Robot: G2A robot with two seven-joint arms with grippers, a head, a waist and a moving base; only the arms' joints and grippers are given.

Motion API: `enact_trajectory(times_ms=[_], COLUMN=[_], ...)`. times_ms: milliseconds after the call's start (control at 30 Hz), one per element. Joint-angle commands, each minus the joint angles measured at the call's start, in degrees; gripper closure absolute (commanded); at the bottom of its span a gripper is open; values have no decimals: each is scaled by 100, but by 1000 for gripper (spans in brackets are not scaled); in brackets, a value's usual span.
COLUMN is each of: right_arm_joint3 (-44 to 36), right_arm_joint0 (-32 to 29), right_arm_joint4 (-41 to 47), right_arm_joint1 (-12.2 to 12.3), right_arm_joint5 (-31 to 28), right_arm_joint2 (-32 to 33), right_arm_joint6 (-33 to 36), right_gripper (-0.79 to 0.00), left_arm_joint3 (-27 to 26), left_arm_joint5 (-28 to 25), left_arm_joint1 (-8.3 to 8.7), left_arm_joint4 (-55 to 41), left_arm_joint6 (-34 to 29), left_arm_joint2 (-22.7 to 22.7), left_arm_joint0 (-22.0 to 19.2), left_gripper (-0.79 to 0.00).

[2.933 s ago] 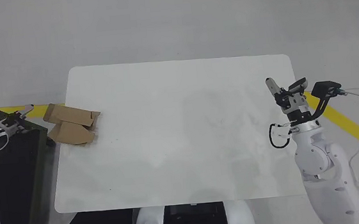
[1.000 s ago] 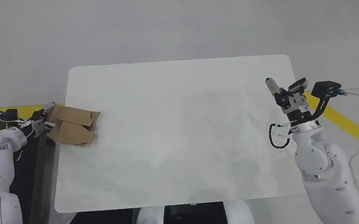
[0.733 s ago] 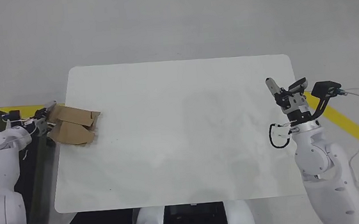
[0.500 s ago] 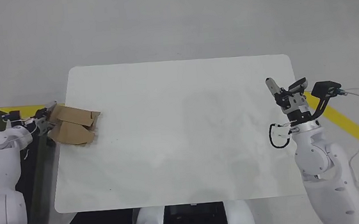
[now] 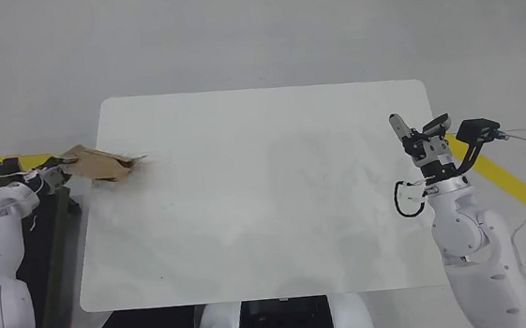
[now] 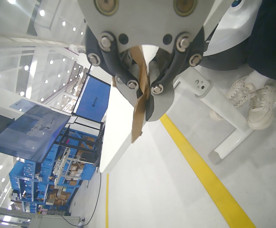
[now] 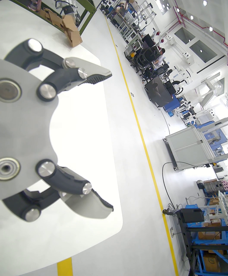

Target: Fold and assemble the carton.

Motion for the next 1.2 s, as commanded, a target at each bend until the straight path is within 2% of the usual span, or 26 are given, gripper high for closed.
enact_trajectory(times_ms=[0, 233, 500, 733, 933, 1167], right_arm_joint3=[0, 0, 0, 0, 0, 0], right_arm_joint0=[0, 0, 0, 0, 0, 0], right_arm_joint4=[0, 0, 0, 0, 0, 0], right_arm_joint1=[0, 0, 0, 0, 0, 0], right_arm_joint5=[0, 0, 0, 0, 0, 0], right_arm_joint2=[0, 0, 0, 0, 0, 0], right_arm_joint6=[0, 0, 0, 0, 0, 0], right_gripper=[-785, -785, -785, -785, -785, -785], left_arm_joint3=[-52, -444, -1321, -2332, -3260, -4265], left_arm_joint5=[-56, -283, -330, -21, 571, 985], left_arm_joint1=[38, 113, 26, -111, -238, -392], left_arm_joint4=[-65, -232, -319, -372, -331, -243], left_arm_joint6=[-125, -442, -544, -404, -404, -156], left_arm_joint2=[-54, -167, -21, 282, 700, 1224], left_arm_joint0=[-8, -54, -81, 65, 149, 208], left_gripper=[0, 0, 0, 0, 0, 0])
